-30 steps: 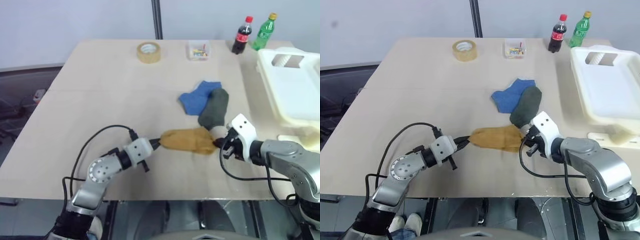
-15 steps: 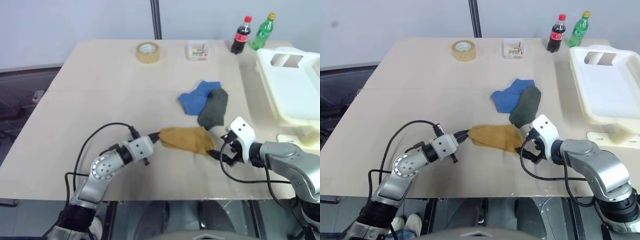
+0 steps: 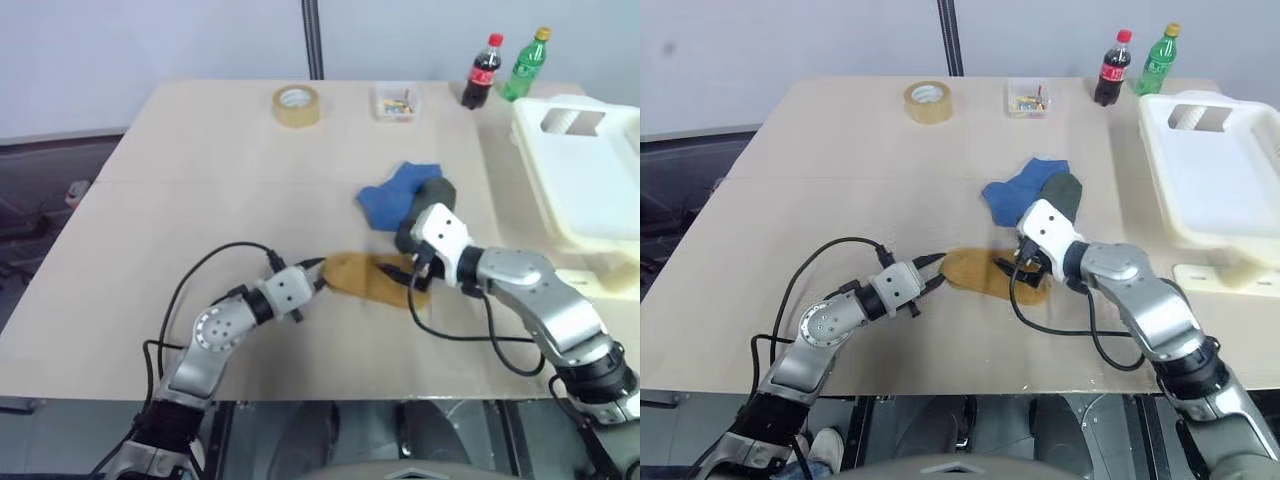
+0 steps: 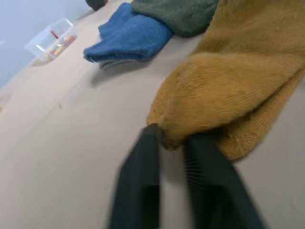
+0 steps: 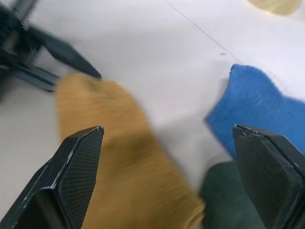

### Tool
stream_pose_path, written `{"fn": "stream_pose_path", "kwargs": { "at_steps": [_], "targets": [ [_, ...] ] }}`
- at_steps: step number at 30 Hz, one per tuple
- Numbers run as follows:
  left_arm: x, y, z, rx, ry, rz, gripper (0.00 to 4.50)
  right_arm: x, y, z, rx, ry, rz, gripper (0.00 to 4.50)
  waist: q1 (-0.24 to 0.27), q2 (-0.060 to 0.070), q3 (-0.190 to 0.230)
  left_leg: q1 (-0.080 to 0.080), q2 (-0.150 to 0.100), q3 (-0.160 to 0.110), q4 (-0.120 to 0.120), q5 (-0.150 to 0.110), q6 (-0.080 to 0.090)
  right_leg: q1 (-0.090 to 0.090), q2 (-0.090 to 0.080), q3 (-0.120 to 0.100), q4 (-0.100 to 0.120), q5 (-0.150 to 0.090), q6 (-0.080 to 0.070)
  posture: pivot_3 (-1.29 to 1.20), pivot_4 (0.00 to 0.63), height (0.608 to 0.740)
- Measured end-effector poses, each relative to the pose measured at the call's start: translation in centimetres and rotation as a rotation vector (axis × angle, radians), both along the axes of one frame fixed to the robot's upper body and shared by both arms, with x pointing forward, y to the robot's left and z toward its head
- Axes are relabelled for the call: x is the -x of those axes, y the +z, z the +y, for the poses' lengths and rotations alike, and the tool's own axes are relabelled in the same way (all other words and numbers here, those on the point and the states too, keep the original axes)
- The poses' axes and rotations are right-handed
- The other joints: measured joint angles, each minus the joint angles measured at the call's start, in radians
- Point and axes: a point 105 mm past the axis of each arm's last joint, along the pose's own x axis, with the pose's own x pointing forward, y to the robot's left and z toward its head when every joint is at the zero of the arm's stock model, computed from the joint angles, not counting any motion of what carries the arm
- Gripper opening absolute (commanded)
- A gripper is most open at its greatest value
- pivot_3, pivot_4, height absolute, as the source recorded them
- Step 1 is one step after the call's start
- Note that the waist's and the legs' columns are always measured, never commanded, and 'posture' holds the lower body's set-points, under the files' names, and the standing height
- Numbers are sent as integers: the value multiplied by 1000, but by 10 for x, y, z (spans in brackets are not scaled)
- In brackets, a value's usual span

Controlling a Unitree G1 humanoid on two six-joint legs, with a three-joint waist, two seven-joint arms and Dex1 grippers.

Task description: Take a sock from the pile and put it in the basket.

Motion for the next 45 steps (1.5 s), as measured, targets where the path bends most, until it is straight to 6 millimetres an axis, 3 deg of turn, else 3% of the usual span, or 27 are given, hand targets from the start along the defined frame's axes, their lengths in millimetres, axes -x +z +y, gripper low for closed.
{"fn": "stream_pose_path", "kwargs": {
  "at_steps": [4, 5, 9, 15, 17, 19, 21, 26, 30, 37, 45],
  "targets": [
    [0, 3, -1, 19, -3, -2, 4386, -3, -15, 6, 50, 44, -28, 4500, 3, 0, 0, 0, 0, 0, 0, 0, 0, 0, 0, 0, 0, 0, 0, 0, 150, 738],
    [0, 4, -1, 22, -2, -5, 4456, -3, -19, 6, 64, 49, -29, 4500, 4, 0, 0, 0, 0, 0, 0, 0, 0, 0, -1, 0, -1, 0, 0, 0, 150, 738],
    [2, 1, 1, 82, 29, 37, 4456, -5, -31, 3, 124, 58, -33, 4500, 3, 0, 0, 0, 0, 0, 0, 0, 0, 0, 0, 0, 0, 0, 0, 0, 150, 738],
    [4, -4, 8, 367, 128, 272, 4456, -6, -36, 1, 172, 75, -66, 4500, 2, 0, 0, 1, 0, 0, 0, 0, 0, 0, 0, 0, 1, 0, 0, 0, 150, 738],
    [9, -4, 11, 625, 156, 520, 4456, -6, -36, 2, 176, 77, -70, 4500, 0, 0, 0, 1, 1, 0, 0, 0, 0, 0, 0, 1, 1, 0, 0, 0, 150, 738],
    [10, 3, 12, 765, 154, 671, 4456, -7, -37, 2, 180, 76, -71, 4500, 0, 0, -1, 2, 1, -1, 1, 0, 0, 1, 0, 0, 1, 0, 0, 0, 150, 738],
    [10, 4, 11, 819, 152, 749, 4456, -7, -37, 1, 181, 74, -71, 4500, 0, 0, -1, 4, 1, -1, 1, 0, 0, 4, 0, 0, 1, 0, 0, 0, 150, 738],
    [14, 13, 4, 988, 75, 1126, 4456, -6, -38, 2, 186, 74, -74, 4500, 0, -1, -1, 5, 0, -3, 3, 0, 0, 6, 0, -2, 1, 0, 0, 0, 150, 738],
    [21, 19, 4, 1089, -4, 1301, 4456, -6, -38, 1, 189, 70, -76, 4500, 0, -1, -1, 5, 0, -3, 3, 2, -3, 6, 0, -2, 1, 0, 0, 0, 150, 738],
    [14, 14, 2, 1118, 39, 1382, 4456, -5, -39, -1, 190, 57, -79, 4500, 3, -1, -2, 5, 0, -3, 3, 3, -5, 6, 0, -2, 1, 0, 0, 0, 150, 738],
    [4, 15, -8, 958, 158, 1332, 4456, -4, -41, -2, 193, 46, -78, 4500, 5, -2, -7, 6, -1, -4, 2, 3, -5, 7, -1, -2, 1, 0, 0, 0, 150, 738]
  ]
}}
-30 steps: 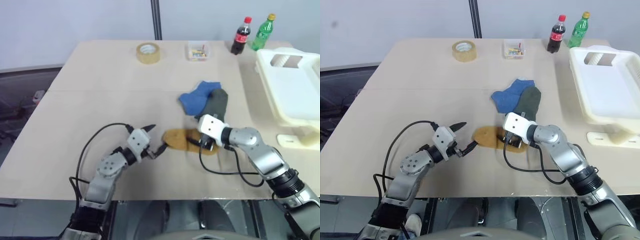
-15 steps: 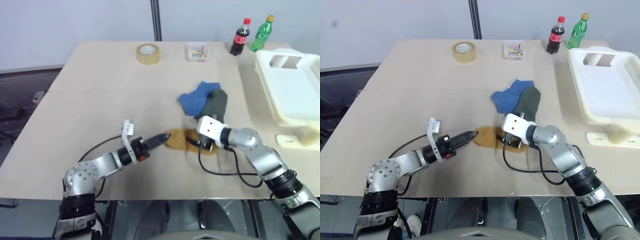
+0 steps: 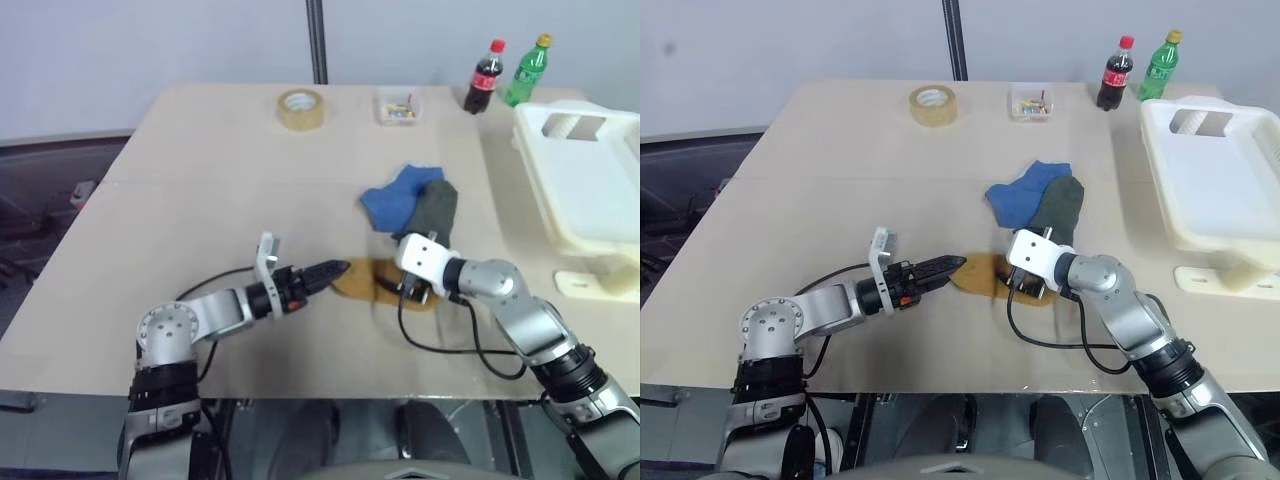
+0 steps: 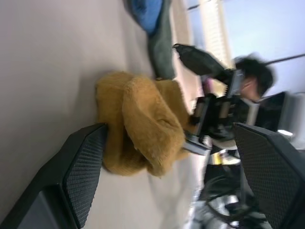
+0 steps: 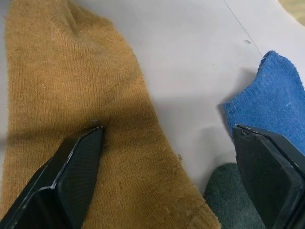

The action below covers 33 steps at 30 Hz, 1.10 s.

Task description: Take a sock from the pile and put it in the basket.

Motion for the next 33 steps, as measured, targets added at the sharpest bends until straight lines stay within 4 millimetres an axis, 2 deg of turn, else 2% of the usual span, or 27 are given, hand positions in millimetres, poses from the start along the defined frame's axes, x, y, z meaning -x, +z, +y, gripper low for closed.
{"fn": "stream_pose_path", "kwargs": {
  "at_steps": [6, 18, 22, 28, 33],
  "targets": [
    [-4, 3, 1, -139, 18, -63, 4456, 2, -1, 2, -5, -8, 9, 4500, -2, 0, -3, 0, 0, 0, -1, 0, -1, 0, 0, 0, 0, 0, 0, 0, 150, 738],
    [-9, 3, 7, -184, 60, -88, 4456, 3, -2, 2, 1, -8, 4, 4500, -4, 0, -4, 4, 0, 1, -2, 0, -1, 3, 1, 1, 0, 0, 0, 0, 150, 738],
    [-9, 0, 2, -171, 58, -73, 4456, 2, -3, 2, 6, -10, 6, 4500, -2, 0, -4, 10, 0, 1, -3, -2, 3, 8, 0, 1, -2, 0, 0, 0, 150, 738],
    [-5, 0, -12, -149, 9, -53, 4456, 2, -4, 2, 7, -9, 8, 4500, -1, 0, -4, 10, 0, 1, -4, -2, 2, 8, 0, 1, -2, 0, 0, 0, 150, 738],
    [-5, -1, -25, -49, -10, 1, 4456, 2, -3, 3, 6, -10, 5, 4500, -1, 0, -4, 10, 0, 1, -4, -2, 2, 8, 0, 1, -2, 0, 0, 0, 150, 738]
  ]
}}
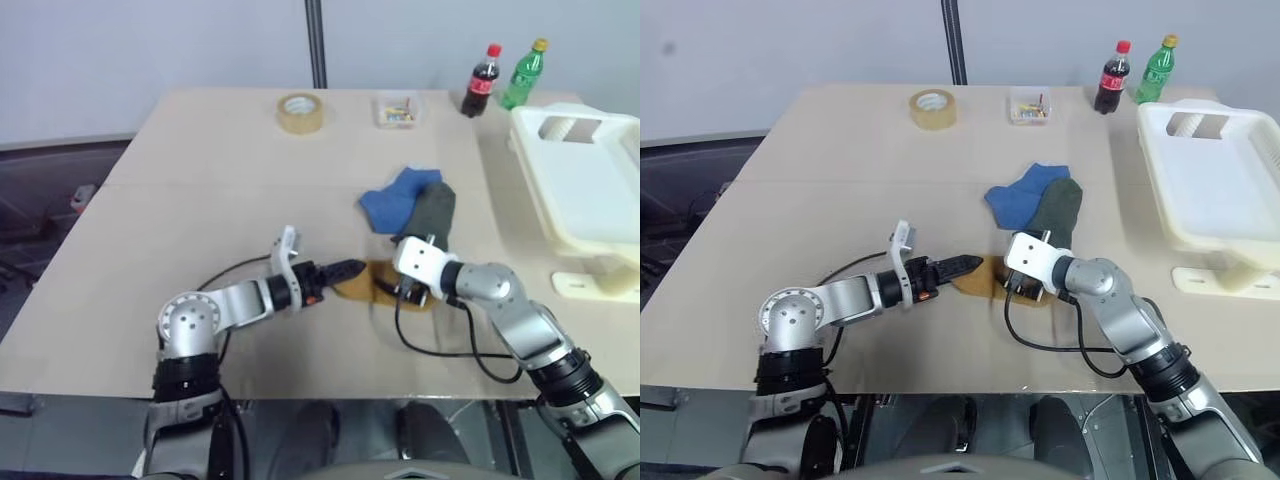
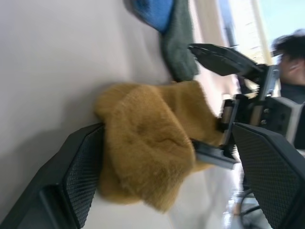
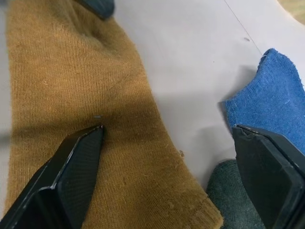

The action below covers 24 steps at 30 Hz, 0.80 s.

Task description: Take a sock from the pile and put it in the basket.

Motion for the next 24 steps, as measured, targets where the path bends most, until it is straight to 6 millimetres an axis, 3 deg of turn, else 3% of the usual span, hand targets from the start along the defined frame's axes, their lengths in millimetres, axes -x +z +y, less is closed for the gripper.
{"fn": "stream_pose_path", "kwargs": {
  "at_steps": [8, 15, 24],
  "targets": [
    [0, 1, -17, 184, -49, 100, 4456, 0, 0, 4, -5, 1, -5, 4500, -2, -1, 0, -1, 0, 0, 0, 1, -2, 0, 0, 0, 0, 0, 0, 0, 150, 738],
    [7, 22, -27, 351, -116, 82, 4456, -1, 1, 6, -7, -1, -3, 4500, -3, -2, 1, -2, 0, 0, -1, 2, -3, -1, 0, 0, -1, 0, 0, 0, 150, 738],
    [7, 28, -32, 412, -130, 84, 4456, -1, 3, 3, -21, -25, 14, 4500, 0, -2, 2, -3, 0, 0, -1, 2, -3, -1, 0, 0, -1, 0, 0, 0, 150, 738]
  ]
}}
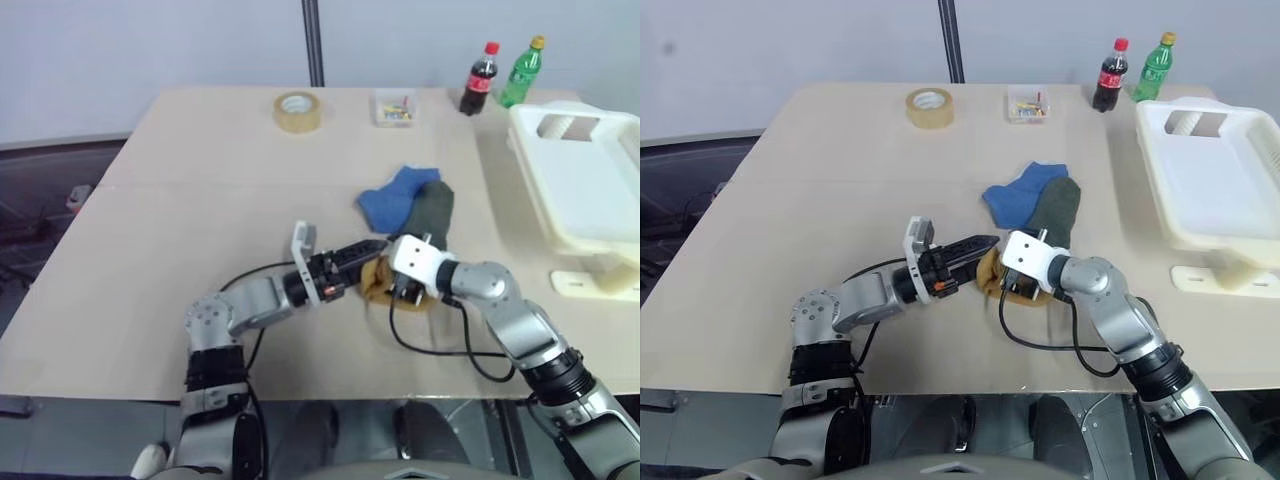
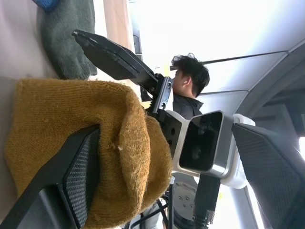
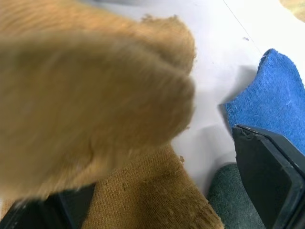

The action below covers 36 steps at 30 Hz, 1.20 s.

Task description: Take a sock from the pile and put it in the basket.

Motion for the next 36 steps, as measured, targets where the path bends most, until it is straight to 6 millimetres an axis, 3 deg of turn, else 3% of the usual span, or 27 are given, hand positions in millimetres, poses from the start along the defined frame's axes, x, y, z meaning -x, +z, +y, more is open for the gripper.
{"fn": "stream_pose_path", "kwargs": {
  "at_steps": [12, 23, 27, 36],
  "targets": [
    [-4, 1, -5, 46, 2, 19, 4456, 18, 16, -21, -120, -80, 122, 4500, 3, 0, 1, -11, -1, -2, 1, 0, 0, -9, -1, -1, -1, 0, 0, 0, 150, 738],
    [-5, 1, -12, 92, -27, 28, 4456, 42, 32, -62, -144, -131, 220, 4500, 7, -1, 2, -12, -1, -2, 1, 0, 0, -9, -1, -2, -1, 0, 0, 0, 150, 738],
    [-6, -2, -20, 96, -53, 39, 4456, 43, 51, -78, -209, -168, 221, 4500, 7, -1, 2, -12, -1, -2, 1, 0, 0, -8, -1, -3, -1, 0, 0, 0, 150, 738],
    [-6, -5, -27, 92, -94, 38, 4456, 42, 73, -51, -420, -130, 247, 4500, 4, -1, 2, -12, -1, -3, 1, 0, 0, -8, -1, -3, -1, 0, 0, 0, 150, 738]
  ]
}}
